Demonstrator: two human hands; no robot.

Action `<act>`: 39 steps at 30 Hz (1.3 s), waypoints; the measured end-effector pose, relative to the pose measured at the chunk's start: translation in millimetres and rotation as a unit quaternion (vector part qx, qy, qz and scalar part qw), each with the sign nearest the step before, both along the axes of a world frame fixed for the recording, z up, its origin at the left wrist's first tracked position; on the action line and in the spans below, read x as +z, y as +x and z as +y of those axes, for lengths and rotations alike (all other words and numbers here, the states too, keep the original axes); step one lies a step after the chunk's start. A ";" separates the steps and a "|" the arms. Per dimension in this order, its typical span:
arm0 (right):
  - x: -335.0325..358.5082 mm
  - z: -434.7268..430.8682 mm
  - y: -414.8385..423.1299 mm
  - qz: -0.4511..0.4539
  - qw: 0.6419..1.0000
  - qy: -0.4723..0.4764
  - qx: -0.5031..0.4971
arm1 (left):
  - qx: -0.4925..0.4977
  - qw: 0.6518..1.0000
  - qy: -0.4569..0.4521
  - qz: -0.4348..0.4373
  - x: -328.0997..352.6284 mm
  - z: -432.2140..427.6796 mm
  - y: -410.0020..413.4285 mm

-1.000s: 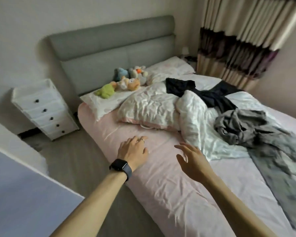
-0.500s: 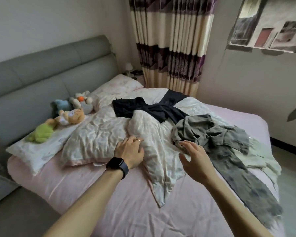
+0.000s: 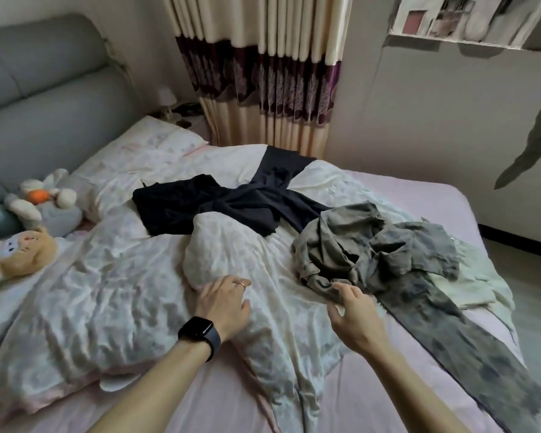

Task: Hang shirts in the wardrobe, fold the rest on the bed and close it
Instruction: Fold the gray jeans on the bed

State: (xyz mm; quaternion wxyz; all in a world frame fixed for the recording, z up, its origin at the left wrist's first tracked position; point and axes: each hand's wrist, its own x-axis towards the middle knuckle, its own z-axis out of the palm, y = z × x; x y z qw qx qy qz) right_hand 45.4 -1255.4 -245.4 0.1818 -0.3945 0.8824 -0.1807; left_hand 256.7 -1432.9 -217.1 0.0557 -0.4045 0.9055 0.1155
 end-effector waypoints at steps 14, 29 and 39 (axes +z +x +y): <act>-260.1 -75.5 -111.0 0.045 0.989 0.144 -0.007 | -0.104 0.965 -0.024 -0.238 -267.1 -28.4 -60.5; 8.7 87.7 50.8 0.003 0.994 -0.074 -0.085 | -0.139 0.986 0.093 0.016 -65.4 71.6 -68.2; 120.2 235.9 118.5 -0.118 0.898 -0.328 -0.270 | -0.205 0.938 0.269 0.080 38.0 196.5 24.9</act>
